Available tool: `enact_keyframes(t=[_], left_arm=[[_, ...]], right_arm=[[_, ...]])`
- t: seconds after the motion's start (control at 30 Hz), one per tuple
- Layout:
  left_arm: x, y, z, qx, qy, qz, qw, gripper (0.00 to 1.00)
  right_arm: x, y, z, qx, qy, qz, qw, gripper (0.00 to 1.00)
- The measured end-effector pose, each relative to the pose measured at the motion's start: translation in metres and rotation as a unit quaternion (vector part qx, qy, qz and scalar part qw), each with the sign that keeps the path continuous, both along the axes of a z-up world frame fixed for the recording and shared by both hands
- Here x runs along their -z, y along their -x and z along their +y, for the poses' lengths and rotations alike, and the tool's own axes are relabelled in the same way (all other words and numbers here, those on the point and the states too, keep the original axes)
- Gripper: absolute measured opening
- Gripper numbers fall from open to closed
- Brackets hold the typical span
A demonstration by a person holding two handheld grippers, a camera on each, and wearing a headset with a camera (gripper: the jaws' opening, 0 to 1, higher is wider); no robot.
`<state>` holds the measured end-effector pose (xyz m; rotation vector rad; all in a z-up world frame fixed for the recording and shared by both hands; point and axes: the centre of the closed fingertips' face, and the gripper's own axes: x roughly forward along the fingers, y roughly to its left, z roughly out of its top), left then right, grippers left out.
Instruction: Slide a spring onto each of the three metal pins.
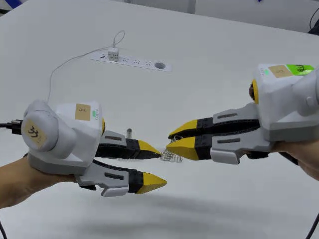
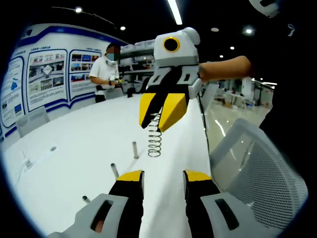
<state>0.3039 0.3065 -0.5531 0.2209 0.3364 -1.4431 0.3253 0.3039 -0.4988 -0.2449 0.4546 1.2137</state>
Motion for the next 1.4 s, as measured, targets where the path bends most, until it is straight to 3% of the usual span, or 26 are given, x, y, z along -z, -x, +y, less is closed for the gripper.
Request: enact_keyframes(t=[0.07,0.17,0.33,0.6,0.7,0.73,0.83,1.13,1.2,1.4], left_arm=[[-0.001,-0.005,0.004,-0.016,0.005,0.006,0.9998,0.37],[-0.001,-0.014,0.014,-0.044,0.002,0.000,0.9990,0.49],[0.005,-0.022,0.029,-0.075,-0.005,-0.006,0.9971,0.60],[0.009,-0.031,0.046,-0.105,-0.011,-0.002,0.9944,0.70],[0.012,-0.037,0.053,-0.125,-0.020,0.006,0.9919,0.80],[0.014,-0.039,0.055,-0.133,-0.026,0.008,0.9907,0.87],[0.016,-0.043,0.061,-0.148,-0.031,0.007,0.9886,0.97],[0.021,-0.048,0.071,-0.165,-0.041,0.012,0.9854,1.00],[0.023,-0.049,0.073,-0.167,-0.046,0.013,0.9849,1.00],[0.027,-0.051,0.077,-0.173,-0.050,0.017,0.9835,1.00]], right_arm=[[-0.001,-0.006,-0.007,0.011,0.005,-0.005,0.9999,0.10],[0.000,-0.020,-0.026,0.043,0.020,-0.012,0.9988,0.10],[0.002,-0.039,-0.054,0.086,0.036,-0.014,0.9955,0.10],[0.008,-0.066,-0.093,0.140,0.048,-0.020,0.9888,0.10],[0.012,-0.073,-0.105,0.157,0.052,-0.017,0.9860,0.10],[0.014,-0.075,-0.108,0.165,0.056,-0.017,0.9846,0.10],[0.021,-0.080,-0.119,0.184,0.073,-0.012,0.9802,0.10],[0.047,-0.084,-0.134,0.204,0.102,0.007,0.9737,0.10],[0.054,-0.082,-0.137,0.197,0.128,0.000,0.9722,0.10],[0.065,-0.082,-0.137,0.205,0.125,0.013,0.9707,0.10]])
